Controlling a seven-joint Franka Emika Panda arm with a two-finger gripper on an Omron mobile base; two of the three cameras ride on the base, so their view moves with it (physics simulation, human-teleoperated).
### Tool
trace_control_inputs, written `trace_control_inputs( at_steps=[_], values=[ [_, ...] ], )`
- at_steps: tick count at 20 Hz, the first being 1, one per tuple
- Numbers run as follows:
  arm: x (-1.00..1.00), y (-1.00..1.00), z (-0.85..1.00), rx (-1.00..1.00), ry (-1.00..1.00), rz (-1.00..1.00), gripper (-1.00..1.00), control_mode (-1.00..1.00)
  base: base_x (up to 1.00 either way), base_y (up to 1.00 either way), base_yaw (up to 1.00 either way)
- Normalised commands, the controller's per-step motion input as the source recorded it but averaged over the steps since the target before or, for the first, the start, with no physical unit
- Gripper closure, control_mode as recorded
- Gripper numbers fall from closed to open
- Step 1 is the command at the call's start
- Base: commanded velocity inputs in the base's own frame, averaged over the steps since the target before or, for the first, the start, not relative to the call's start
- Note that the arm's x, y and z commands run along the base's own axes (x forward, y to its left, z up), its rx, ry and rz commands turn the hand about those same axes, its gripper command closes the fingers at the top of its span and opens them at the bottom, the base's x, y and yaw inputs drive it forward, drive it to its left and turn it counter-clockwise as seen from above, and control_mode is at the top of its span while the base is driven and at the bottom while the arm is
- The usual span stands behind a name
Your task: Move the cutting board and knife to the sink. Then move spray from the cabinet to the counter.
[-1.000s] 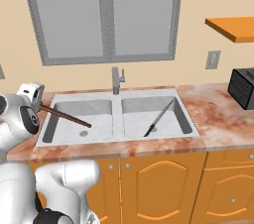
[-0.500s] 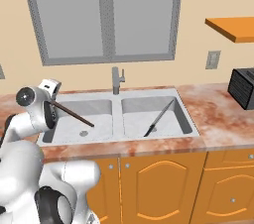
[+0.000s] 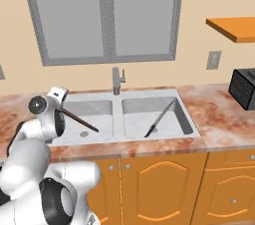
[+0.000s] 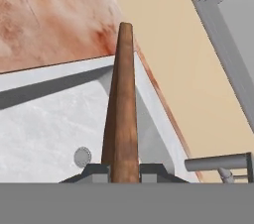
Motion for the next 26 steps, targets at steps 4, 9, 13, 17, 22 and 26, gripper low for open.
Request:
trace_control_inputs(
  at_steps=[4,9,13,17,22,26],
  values=[
    [0.25,0.00,-0.37,0.00,0.00,0.00,1.00,-1.00,0.00,0.00,0.00],
    [0.42,0.00,-0.34,0.00,0.00,0.00,1.00,-1.00,0.00,0.00,0.00],
    [0.46,0.00,-0.30,0.00,0.00,0.00,1.00,-1.00,0.00,0.00,0.00],
    [0.39,0.00,-0.34,-0.02,0.00,0.00,1.00,-1.00,0.00,0.00,0.00],
    [0.00,0.00,-0.04,0.00,0.00,0.00,1.00,-1.00,0.00,0.00,0.00],
    [-0.47,-0.06,-0.04,0.00,-0.09,-0.02,1.00,-1.00,0.00,0.00,0.00]
  ],
)
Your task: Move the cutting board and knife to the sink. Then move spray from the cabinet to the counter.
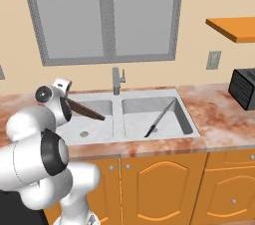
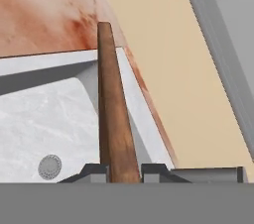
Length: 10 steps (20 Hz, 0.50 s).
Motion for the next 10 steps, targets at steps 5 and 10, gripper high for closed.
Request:
trace_control_inputs(
  at_steps=[5,10],
  values=[
    [-0.52,-0.04,-0.03,-0.01,-0.18,0.00,1.00,-1.00,0.00,0.00,0.00],
    [0.00,0.02,-0.19,0.00,0.03,0.00,1.00,-1.00,0.00,0.00,0.00]
  ],
)
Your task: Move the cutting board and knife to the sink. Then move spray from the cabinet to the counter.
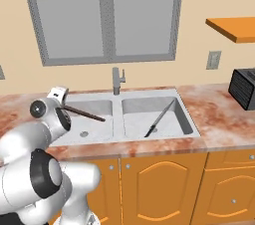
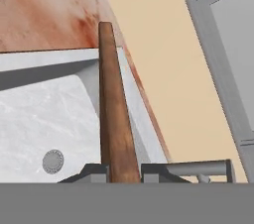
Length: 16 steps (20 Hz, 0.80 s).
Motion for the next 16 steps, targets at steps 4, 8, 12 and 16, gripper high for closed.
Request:
trace_control_inputs(
  at_steps=[4,8,12,16],
  values=[
    [0.01,0.01,-0.40,0.00,0.15,0.00,1.00,-1.00,0.00,0.00,0.00],
    [0.08,0.00,-0.40,0.00,0.18,0.00,1.00,-1.00,0.00,0.00,0.00],
    [0.00,0.01,-0.52,-0.01,0.14,0.00,1.00,-1.00,0.00,0.00,0.00],
    [0.00,0.05,-0.44,-0.01,0.02,0.00,1.00,-1.00,0.00,0.00,0.00]
  ],
)
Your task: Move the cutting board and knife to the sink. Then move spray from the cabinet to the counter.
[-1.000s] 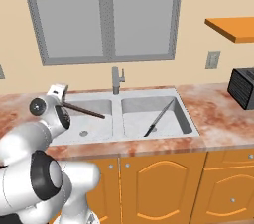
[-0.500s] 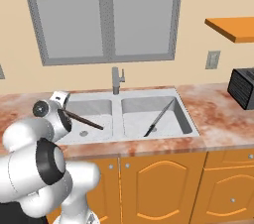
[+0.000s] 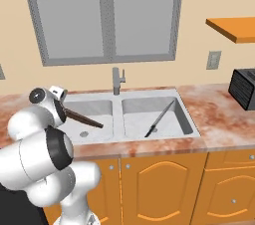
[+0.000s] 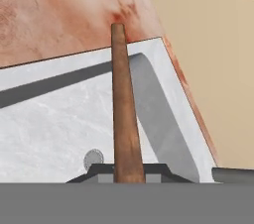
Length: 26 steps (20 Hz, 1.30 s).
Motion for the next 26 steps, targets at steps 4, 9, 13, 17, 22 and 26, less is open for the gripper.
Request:
trace_control_inputs(
  at_steps=[4,9,13,17,22,26],
  values=[
    [0.00,0.00,-0.33,0.00,-0.03,0.00,1.00,-1.00,0.00,0.00,0.00],
    [-0.30,0.00,-0.63,-0.01,-0.01,0.00,1.00,-1.00,0.00,0.00,0.00],
    [-0.50,0.00,-0.68,-0.02,0.00,0.00,1.00,-1.00,0.00,0.00,0.00],
    [-0.41,0.00,-0.62,0.00,0.00,-0.01,1.00,-1.00,0.00,0.00,0.00],
    [-0.05,0.00,-0.54,0.05,0.00,-0.07,1.00,-1.00,0.00,0.00,0.00],
    [0.16,-0.06,-0.56,0.03,0.00,-0.11,1.00,-1.00,0.00,0.00,0.00]
  ],
)
